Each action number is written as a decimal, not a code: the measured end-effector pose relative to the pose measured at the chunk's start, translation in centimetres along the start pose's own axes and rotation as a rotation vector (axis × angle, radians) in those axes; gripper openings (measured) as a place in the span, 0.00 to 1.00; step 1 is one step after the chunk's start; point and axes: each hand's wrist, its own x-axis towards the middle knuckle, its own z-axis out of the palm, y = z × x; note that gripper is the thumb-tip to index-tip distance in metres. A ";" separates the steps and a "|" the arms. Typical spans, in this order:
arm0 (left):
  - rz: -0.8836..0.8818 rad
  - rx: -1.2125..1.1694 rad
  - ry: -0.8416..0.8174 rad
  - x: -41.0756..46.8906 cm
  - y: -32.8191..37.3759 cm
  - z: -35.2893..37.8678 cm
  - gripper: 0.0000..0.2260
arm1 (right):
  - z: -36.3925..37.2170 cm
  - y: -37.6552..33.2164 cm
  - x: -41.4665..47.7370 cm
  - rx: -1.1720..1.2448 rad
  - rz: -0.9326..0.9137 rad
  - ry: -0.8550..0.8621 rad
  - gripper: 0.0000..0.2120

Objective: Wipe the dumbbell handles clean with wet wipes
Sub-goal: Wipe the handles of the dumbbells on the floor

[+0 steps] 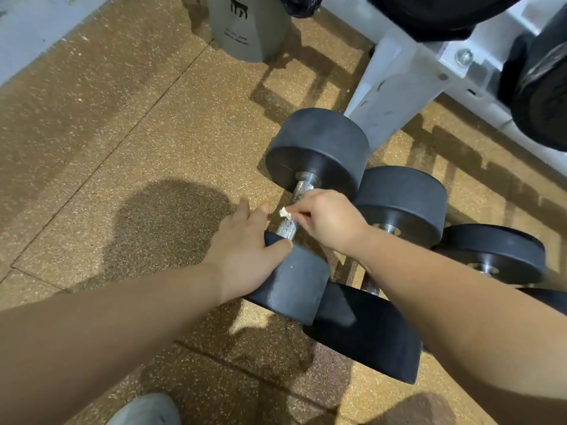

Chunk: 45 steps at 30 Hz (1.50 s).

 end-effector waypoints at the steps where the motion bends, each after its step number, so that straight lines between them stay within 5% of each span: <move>1: 0.006 0.005 -0.001 -0.1 0.0 0.0 0.36 | -0.2 0.3 0.3 -0.032 0.042 0.033 0.08; 6: 0.028 0.037 -0.056 -0.3 0.5 -0.2 0.37 | -0.3 1.5 0.7 -0.078 0.312 0.157 0.12; 11: 0.025 0.244 -0.038 -0.3 2.1 1.2 0.39 | 0.1 0.3 -1.1 -0.047 0.009 0.046 0.08; 16: 0.042 0.329 -0.044 -0.7 4.3 3.1 0.41 | -0.3 2.7 0.2 -0.069 0.313 0.163 0.11; 22: 0.079 0.163 0.007 -0.5 1.6 3.6 0.48 | 0.4 1.6 -2.8 -0.020 -0.017 -0.046 0.08; 25: 0.076 0.097 -0.055 -0.5 2.1 4.5 0.51 | -0.5 3.6 -1.9 -0.050 0.159 0.059 0.08; 28: 0.134 0.021 -0.076 -0.4 2.2 4.6 0.45 | -0.1 4.5 -2.2 -0.028 0.243 0.123 0.08; 34: 0.170 -0.117 -0.090 -0.1 1.4 4.1 0.36 | -0.5 4.4 -4.0 0.078 -0.030 -0.105 0.05; 41: 0.145 -0.134 -0.084 0.0 1.4 4.9 0.44 | 1.3 5.1 -2.6 -0.007 0.303 0.205 0.09; 45: 0.050 -0.171 -0.052 0.4 0.7 5.1 0.55 | 1.0 3.5 -5.4 0.227 0.079 -0.123 0.06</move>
